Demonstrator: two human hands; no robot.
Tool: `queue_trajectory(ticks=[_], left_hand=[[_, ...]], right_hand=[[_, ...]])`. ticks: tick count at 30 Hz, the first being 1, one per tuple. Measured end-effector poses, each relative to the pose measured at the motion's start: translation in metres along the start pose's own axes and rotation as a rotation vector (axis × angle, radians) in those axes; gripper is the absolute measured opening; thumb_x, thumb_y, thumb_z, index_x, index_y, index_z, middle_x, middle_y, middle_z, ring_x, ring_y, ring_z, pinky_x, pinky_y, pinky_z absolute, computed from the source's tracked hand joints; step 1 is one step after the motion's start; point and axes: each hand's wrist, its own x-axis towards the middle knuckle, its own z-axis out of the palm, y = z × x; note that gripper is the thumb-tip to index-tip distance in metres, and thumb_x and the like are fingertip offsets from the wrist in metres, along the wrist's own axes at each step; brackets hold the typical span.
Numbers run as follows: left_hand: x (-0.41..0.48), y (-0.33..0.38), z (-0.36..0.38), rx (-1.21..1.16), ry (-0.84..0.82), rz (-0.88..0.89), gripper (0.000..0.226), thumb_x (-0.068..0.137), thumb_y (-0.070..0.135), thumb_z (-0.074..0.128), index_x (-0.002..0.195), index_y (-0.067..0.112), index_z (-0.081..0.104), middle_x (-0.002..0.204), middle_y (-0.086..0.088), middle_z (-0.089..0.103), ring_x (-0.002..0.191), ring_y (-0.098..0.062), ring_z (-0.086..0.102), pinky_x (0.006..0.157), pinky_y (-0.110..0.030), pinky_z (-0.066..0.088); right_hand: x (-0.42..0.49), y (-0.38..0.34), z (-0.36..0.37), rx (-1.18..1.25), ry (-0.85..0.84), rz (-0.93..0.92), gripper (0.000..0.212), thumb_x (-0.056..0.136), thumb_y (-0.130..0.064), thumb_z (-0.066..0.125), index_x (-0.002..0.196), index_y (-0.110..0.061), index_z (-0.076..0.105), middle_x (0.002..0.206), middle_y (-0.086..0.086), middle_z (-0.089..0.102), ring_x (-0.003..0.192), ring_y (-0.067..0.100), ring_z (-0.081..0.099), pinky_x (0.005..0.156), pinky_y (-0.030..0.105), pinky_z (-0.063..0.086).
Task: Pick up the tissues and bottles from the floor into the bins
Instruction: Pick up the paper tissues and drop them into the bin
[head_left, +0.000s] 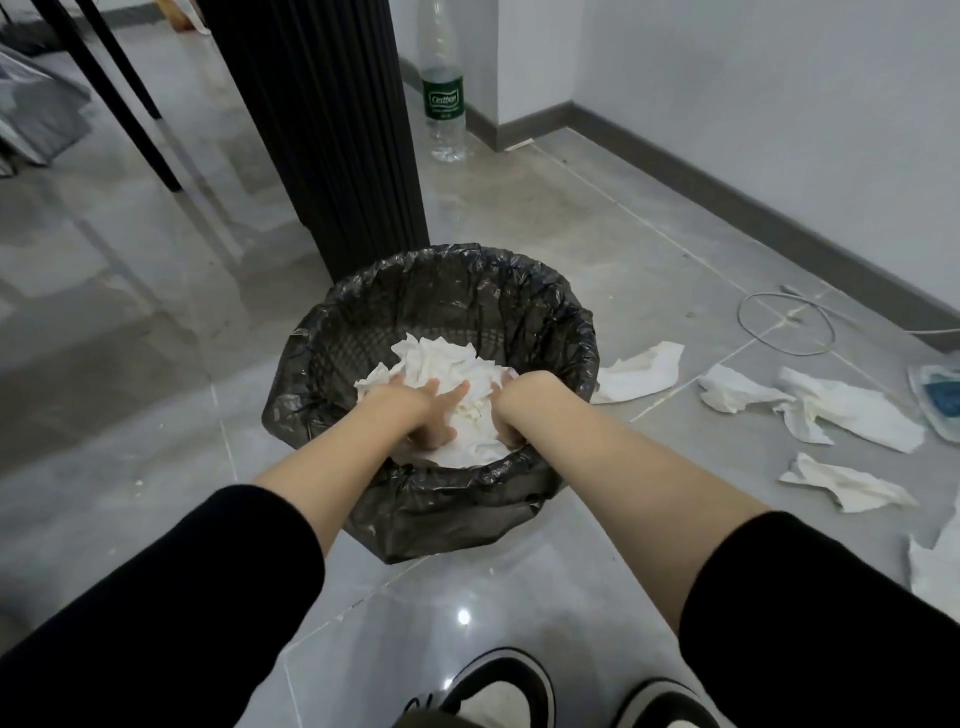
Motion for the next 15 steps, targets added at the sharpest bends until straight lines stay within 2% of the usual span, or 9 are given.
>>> queue_trajectory(ticks=[2,4,6,8,11,13,15], left_hand=[[0.002,0.0,0.001,-0.034,0.015,0.012,0.071,0.096,0.045,0.035,0.143,0.045,-0.018,0.159,0.006,-0.008,0.145,-0.036,-0.003,0.114,-0.057,0.015],[-0.002,-0.002,-0.002,-0.084,0.074,0.043,0.069,0.096,0.04,0.037,0.146,0.043,-0.011,0.159,0.001,0.006,0.144,-0.035,0.006,0.114,-0.054,0.019],[-0.014,-0.004,-0.007,-0.135,0.183,0.059,0.063,0.097,0.039,0.036,0.148,0.041,-0.002,0.158,-0.001,0.014,0.144,-0.033,0.011,0.112,-0.053,0.023],[-0.031,-0.003,-0.011,-0.179,0.318,0.047,0.058,0.098,0.04,0.035,0.149,0.04,0.008,0.158,-0.001,0.013,0.144,-0.031,0.01,0.114,-0.053,0.018],[-0.053,0.003,-0.016,-0.256,0.525,0.042,0.053,0.098,0.039,0.037,0.148,0.032,0.023,0.156,-0.003,0.02,0.142,-0.031,0.014,0.115,-0.047,0.017],[-0.067,0.012,-0.018,-0.32,0.67,0.061,0.05,0.098,0.034,0.038,0.146,0.026,0.03,0.153,-0.002,0.026,0.14,-0.028,0.02,0.114,-0.041,0.02],[-0.079,0.024,-0.017,-0.373,0.783,0.084,0.048,0.098,0.031,0.038,0.145,0.022,0.033,0.151,0.0,0.031,0.138,-0.024,0.025,0.112,-0.037,0.023]], right_hand=[[0.001,0.004,0.002,-0.043,0.083,-0.01,0.056,0.097,-0.024,0.046,0.149,-0.018,0.024,0.155,0.001,0.023,0.142,0.021,0.023,0.108,0.037,0.03],[-0.005,0.008,0.003,-0.113,0.259,-0.031,0.049,0.096,-0.024,0.05,0.142,-0.015,0.037,0.151,0.004,0.032,0.142,0.023,0.022,0.106,0.037,0.031],[-0.017,0.012,0.003,-0.137,0.453,-0.06,0.041,0.093,-0.024,0.055,0.132,-0.013,0.049,0.141,0.006,0.042,0.135,0.025,0.03,0.104,0.037,0.032],[-0.033,0.017,0.003,-0.104,0.618,-0.081,0.04,0.089,-0.029,0.062,0.125,-0.012,0.054,0.134,0.006,0.047,0.128,0.026,0.035,0.102,0.037,0.032],[-0.053,0.025,0.005,0.006,0.848,-0.074,0.047,0.086,-0.035,0.063,0.128,-0.017,0.053,0.144,0.004,0.039,0.133,0.027,0.029,0.104,0.037,0.027],[-0.062,0.029,0.013,0.15,0.999,-0.027,0.052,0.087,-0.024,0.06,0.136,-0.02,0.046,0.153,0.004,0.026,0.136,0.029,0.024,0.103,0.036,0.027],[-0.067,0.032,0.024,0.312,1.106,0.057,0.056,0.086,-0.016,0.057,0.14,-0.019,0.041,0.152,0.006,0.024,0.13,0.031,0.028,0.098,0.035,0.034]])
